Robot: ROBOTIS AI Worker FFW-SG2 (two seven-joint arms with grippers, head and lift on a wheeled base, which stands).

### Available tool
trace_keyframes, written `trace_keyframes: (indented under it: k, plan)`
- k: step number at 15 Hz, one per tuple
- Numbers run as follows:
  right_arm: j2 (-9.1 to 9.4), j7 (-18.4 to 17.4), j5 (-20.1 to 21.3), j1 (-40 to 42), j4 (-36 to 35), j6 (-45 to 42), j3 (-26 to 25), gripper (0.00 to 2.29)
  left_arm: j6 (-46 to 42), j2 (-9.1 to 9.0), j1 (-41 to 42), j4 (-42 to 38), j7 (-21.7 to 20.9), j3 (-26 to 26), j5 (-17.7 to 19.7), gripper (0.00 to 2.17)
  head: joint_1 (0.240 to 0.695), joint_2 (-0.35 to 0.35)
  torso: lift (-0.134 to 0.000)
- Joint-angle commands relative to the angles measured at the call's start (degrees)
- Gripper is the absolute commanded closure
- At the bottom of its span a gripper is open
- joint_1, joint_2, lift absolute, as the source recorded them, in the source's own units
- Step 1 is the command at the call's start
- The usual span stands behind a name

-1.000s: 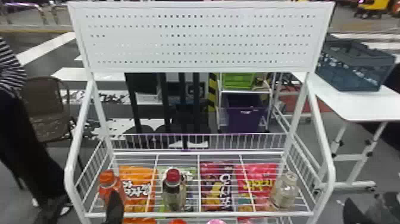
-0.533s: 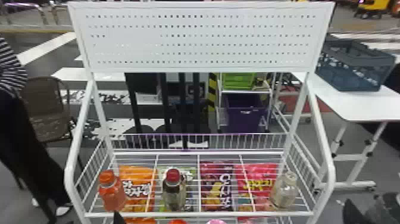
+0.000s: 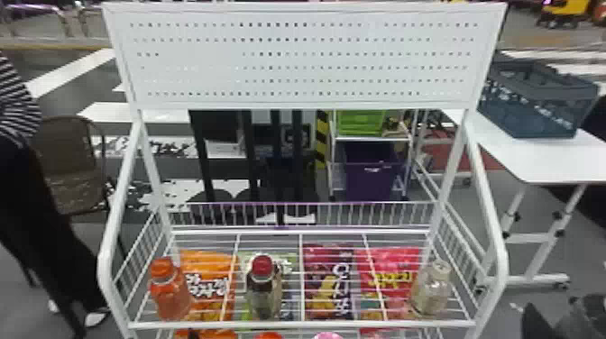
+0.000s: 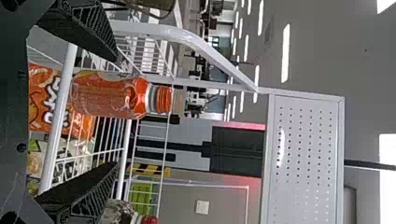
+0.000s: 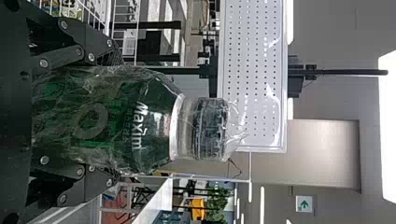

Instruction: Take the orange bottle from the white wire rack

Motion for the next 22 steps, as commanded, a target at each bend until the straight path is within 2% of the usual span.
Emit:
trace_keyframes:
  k: [1, 9, 19, 21, 22]
  plan:
    - [0.05, 0.0, -0.1, 0.4, 0.0, -0.4, -0.3, 0.83, 1.1, 0.01, -3.5, 3.4, -0.1, 0.0, 0.0, 0.09, 0.499, 0.000, 0.000]
    - [0.05, 0.0, -0.3, 1.5, -0.7, -0.9, -1.1, 0.83, 5.7, 0.44, -13.5, 13.5, -1.1, 0.3, 1.2, 0.09, 0.499, 0.000, 0.000]
    - [0.05, 0.0, -0.2, 2.0, -1.8, -0.6, -2.3, 0.83, 8.7, 0.09, -20.8, 18.7, -3.6, 0.0, 2.2, 0.09, 0.499, 0.000, 0.000]
    - [0.05, 0.0, -0.3, 2.3, -1.9, -0.6, -2.6, 0.83, 8.7, 0.09, -21.4, 19.4, -3.6, 0.0, 2.2, 0.44, 0.499, 0.000, 0.000]
    - [0.05, 0.0, -0.3, 2.4, -1.9, -0.6, -2.7, 0.83, 8.7, 0.18, -21.4, 19.5, -3.7, 0.0, 2.2, 0.85, 0.499, 0.000, 0.000]
